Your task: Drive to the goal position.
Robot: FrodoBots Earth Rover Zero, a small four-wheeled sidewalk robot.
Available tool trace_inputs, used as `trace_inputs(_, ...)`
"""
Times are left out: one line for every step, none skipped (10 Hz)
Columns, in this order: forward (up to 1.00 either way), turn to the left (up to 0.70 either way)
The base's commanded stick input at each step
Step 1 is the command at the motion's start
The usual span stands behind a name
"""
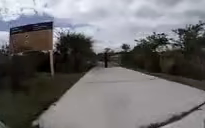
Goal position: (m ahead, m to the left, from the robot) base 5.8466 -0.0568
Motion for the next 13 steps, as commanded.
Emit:
trace_inputs(0.85,-0.34)
trace_inputs(0.85,-0.34)
trace_inputs(0.85,-0.34)
trace_inputs(0.85,-0.34)
trace_inputs(0.85,-0.26)
trace_inputs(0.85,-0.06)
trace_inputs(0.85,0.00)
trace_inputs(0.85,0.00)
trace_inputs(0.85,0.00)
trace_inputs(0.85,0.00)
trace_inputs(0.85,0.00)
trace_inputs(0.85,0.00)
trace_inputs(0.85,0.00)
